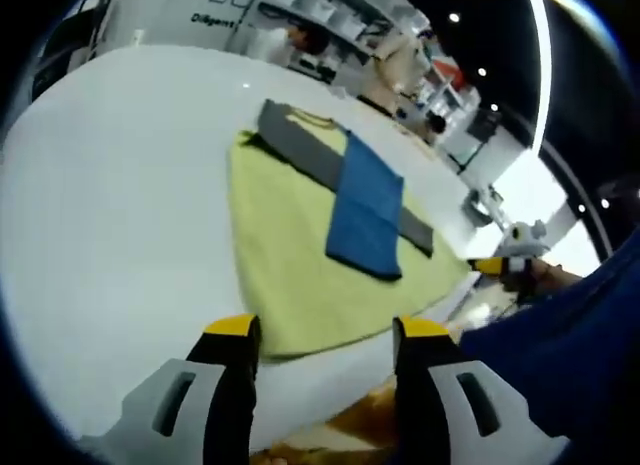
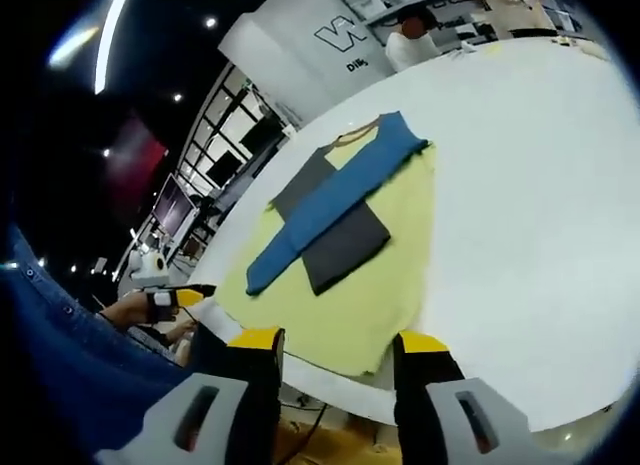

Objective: Fold the garment on the visible template until the final outline fits inside the template.

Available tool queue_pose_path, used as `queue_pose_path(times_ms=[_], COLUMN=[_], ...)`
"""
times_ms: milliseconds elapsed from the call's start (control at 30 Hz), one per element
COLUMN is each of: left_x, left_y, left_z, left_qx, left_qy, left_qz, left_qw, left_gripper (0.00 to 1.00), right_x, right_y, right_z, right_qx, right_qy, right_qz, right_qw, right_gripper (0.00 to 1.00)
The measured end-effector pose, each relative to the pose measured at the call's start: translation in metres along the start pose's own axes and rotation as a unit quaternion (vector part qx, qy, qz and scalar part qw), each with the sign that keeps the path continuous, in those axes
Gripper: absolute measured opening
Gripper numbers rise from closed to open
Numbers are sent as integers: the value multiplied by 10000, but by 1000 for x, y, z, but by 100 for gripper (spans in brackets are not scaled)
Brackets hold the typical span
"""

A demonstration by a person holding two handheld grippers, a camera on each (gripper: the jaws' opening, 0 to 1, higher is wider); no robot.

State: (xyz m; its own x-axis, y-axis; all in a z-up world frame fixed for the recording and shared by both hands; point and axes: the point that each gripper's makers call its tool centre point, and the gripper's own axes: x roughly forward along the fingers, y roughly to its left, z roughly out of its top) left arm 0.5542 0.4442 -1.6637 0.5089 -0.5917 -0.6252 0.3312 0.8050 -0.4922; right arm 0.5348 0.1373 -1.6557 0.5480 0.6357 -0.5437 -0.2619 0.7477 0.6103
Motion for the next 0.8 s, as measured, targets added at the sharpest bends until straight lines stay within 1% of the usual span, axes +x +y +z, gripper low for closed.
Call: queue_pose_path(times_ms=[133,233,333,433,533,567,667,733,800], left_x=[6,9,12,12,9,9,6,6,6], left_y=[-5,-5,-6,-9,-8,-8,-4,-2,-1], left_z=[5,7,7,5,2,1,0,2,3], left_qx=[97,97,83,121,74,58,-178,-348,-400], left_qy=[-3,-6,-13,0,20,20,-83,-168,-202], left_qz=[-100,-116,-146,-170,-188,-189,-100,-69,-58], left_qw=[9999,9999,9999,9998,9998,9998,9998,9992,9990], left_gripper=[50,47,43,39,35,35,33,31,28], right_x=[9,12,14,14,13,13,10,9,9], right_y=[0,0,3,5,4,3,-3,-5,-8], right_z=[8,11,12,9,7,5,7,8,8], right_qx=[-89,-75,-71,-29,-10,55,470,592,681], right_qy=[-17,-54,-59,-49,-43,-64,-256,-312,-352], right_qz=[5,-5,-14,23,17,2,-14,-28,-33], right_qw=[10000,10000,10000,10000,10000,10000,9986,9978,9971], right_gripper=[38,36,32,31,28,27,23,21,17])
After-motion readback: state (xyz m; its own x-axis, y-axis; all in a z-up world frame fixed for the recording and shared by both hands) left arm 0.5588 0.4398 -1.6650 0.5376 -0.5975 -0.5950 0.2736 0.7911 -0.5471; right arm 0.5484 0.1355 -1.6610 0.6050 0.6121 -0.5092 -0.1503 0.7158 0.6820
